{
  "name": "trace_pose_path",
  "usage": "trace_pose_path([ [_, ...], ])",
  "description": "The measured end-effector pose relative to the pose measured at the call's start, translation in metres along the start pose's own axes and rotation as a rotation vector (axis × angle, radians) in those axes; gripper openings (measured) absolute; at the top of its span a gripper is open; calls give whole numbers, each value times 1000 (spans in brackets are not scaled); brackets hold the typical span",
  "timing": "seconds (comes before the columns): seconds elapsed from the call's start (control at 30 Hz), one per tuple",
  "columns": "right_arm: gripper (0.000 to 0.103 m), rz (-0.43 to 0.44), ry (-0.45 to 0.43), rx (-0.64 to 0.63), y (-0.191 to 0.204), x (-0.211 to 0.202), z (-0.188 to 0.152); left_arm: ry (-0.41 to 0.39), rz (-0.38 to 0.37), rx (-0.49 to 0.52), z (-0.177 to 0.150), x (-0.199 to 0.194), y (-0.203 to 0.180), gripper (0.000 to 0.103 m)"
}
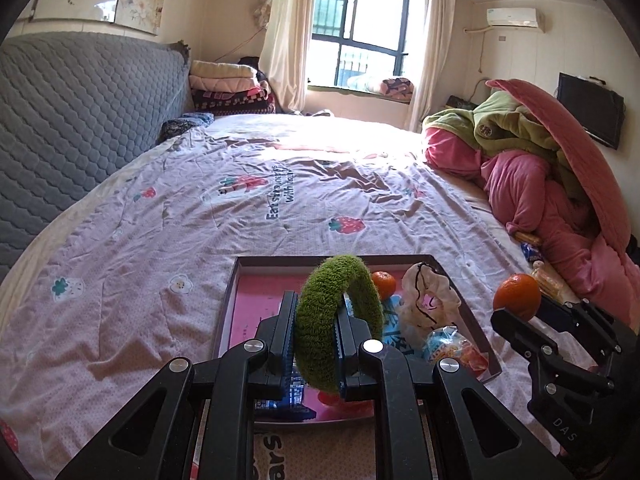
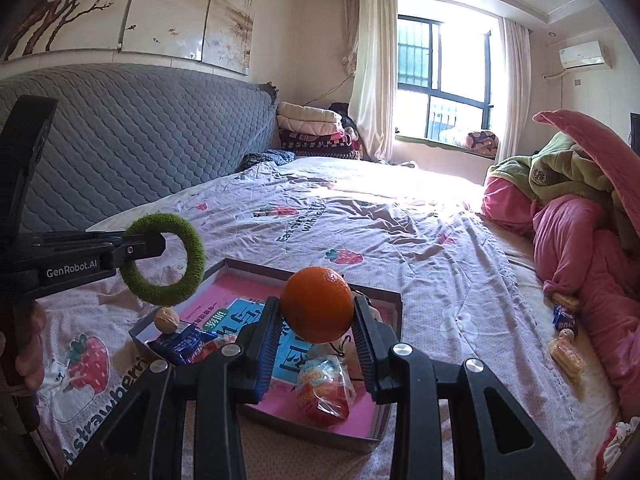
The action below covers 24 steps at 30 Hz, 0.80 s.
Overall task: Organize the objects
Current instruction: 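Lift the green ring with the left tool over the box while the right tool carries the orange, then lower the green ring into the box with the left tool while the right tool lowers the orange in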
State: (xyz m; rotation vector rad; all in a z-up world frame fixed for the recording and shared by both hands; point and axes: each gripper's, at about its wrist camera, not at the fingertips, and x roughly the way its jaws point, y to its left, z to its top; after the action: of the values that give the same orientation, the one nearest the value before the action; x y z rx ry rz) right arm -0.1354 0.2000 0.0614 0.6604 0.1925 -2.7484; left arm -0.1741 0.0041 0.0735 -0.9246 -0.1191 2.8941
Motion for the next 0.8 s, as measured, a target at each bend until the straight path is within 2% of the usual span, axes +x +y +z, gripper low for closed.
trace_pose_path([
  [0.53, 36, 80, 186, -70, 37, 54, -47, 105, 0, -26, -41, 48, 11, 16],
  [0.8, 36, 68, 240, -61, 35, 69, -58, 142, 8, -29, -51, 59, 16, 16],
])
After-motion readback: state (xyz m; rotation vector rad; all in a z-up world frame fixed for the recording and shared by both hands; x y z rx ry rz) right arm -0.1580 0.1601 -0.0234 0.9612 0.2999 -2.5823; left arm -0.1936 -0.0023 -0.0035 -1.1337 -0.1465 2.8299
